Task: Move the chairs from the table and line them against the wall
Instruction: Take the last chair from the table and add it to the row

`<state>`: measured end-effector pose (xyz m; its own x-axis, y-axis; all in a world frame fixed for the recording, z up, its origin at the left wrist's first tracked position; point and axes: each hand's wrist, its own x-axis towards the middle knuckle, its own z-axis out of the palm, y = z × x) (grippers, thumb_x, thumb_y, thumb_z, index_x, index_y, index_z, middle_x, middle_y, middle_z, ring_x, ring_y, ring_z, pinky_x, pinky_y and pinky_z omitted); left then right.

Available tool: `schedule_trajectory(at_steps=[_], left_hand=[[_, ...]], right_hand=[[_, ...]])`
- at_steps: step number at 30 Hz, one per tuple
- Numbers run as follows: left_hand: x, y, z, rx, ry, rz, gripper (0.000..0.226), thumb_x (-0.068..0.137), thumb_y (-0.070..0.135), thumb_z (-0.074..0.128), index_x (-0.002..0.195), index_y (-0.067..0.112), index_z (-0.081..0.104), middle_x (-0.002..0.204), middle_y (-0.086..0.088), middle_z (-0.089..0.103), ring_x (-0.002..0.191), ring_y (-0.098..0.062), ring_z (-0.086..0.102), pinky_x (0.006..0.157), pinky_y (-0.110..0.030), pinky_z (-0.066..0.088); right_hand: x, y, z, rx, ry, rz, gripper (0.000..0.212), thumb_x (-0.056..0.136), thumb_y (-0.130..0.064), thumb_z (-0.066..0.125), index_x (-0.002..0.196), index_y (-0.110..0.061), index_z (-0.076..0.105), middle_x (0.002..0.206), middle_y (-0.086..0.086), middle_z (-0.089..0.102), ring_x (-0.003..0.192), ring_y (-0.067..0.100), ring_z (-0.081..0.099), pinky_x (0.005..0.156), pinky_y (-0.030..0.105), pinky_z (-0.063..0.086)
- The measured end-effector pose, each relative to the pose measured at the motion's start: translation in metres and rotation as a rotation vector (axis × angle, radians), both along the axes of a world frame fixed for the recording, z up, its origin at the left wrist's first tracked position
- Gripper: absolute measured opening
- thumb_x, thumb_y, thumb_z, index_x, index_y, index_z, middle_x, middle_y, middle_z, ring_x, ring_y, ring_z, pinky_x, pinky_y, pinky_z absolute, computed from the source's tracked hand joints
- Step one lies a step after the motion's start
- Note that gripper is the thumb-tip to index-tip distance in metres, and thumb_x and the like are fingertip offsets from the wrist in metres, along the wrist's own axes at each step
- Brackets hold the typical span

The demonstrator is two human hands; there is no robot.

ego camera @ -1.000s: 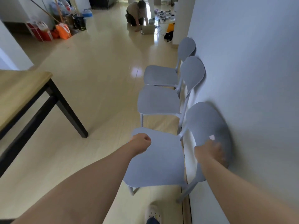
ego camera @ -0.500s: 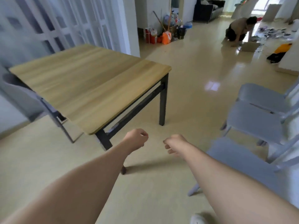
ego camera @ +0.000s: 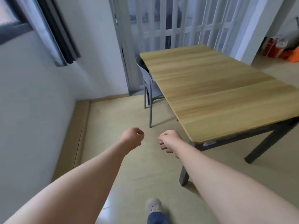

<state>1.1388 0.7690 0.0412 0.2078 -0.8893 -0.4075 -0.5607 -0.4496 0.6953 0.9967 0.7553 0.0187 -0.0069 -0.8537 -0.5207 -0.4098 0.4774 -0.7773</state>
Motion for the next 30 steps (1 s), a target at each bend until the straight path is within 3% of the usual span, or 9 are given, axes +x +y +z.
schedule_trajectory(at_steps=[5,10,15,20,25,30], left_hand=[[0.058,-0.071,-0.001,-0.003,-0.005,0.084,0.028,0.092,0.013,0.046,0.115,0.01,0.063,0.093,-0.01,0.063,0.08,-0.022,0.06,0.049,-0.019,0.04],[0.091,-0.147,0.006,-0.041,-0.009,0.061,0.027,0.092,0.014,0.047,0.114,0.01,0.064,0.091,-0.007,0.061,0.076,-0.02,0.059,0.045,-0.016,0.039],[0.13,-0.218,0.005,-0.036,0.006,0.048,0.027,0.092,0.013,0.047,0.113,0.01,0.064,0.09,-0.006,0.06,0.077,-0.021,0.059,0.047,-0.018,0.038],[0.19,-0.311,-0.008,-0.015,-0.006,-0.001,0.028,0.092,0.012,0.046,0.113,0.008,0.064,0.094,-0.008,0.061,0.079,-0.023,0.06,0.048,-0.02,0.038],[0.238,-0.419,-0.005,-0.025,-0.087,-0.122,0.028,0.092,0.015,0.047,0.113,0.011,0.065,0.117,-0.015,0.066,0.106,-0.032,0.065,0.079,-0.03,0.052],[0.261,-0.505,0.0,-0.024,-0.102,-0.21,0.029,0.092,0.014,0.046,0.115,0.012,0.064,0.121,-0.015,0.065,0.109,-0.032,0.064,0.089,-0.035,0.053]], right_hand=[[0.054,-0.09,-0.006,-0.008,-0.009,0.014,0.023,0.084,-0.008,0.043,0.064,-0.018,0.05,0.075,0.005,0.055,0.057,0.021,0.048,0.048,0.02,0.031],[0.087,-0.176,-0.011,-0.041,0.064,0.032,0.015,0.088,-0.009,0.042,0.085,-0.015,0.056,0.088,0.008,0.057,0.049,0.017,0.047,0.044,0.017,0.031],[0.131,-0.248,-0.009,0.002,0.09,0.044,0.019,0.088,-0.011,0.039,0.085,-0.016,0.057,0.091,0.007,0.059,0.051,0.017,0.049,0.046,0.019,0.033],[0.177,-0.337,-0.013,0.053,0.109,-0.001,0.014,0.088,-0.01,0.04,0.086,-0.015,0.053,0.086,0.007,0.053,0.067,0.024,0.05,0.05,0.022,0.032],[0.225,-0.433,-0.007,-0.018,0.153,-0.042,0.012,0.088,-0.004,0.042,0.091,-0.01,0.053,0.089,0.011,0.056,0.077,0.027,0.051,0.053,0.024,0.035],[0.25,-0.501,-0.012,-0.043,0.166,-0.097,0.018,0.086,-0.007,0.041,0.089,-0.012,0.058,0.09,0.009,0.057,0.082,0.027,0.052,0.069,0.031,0.04]])
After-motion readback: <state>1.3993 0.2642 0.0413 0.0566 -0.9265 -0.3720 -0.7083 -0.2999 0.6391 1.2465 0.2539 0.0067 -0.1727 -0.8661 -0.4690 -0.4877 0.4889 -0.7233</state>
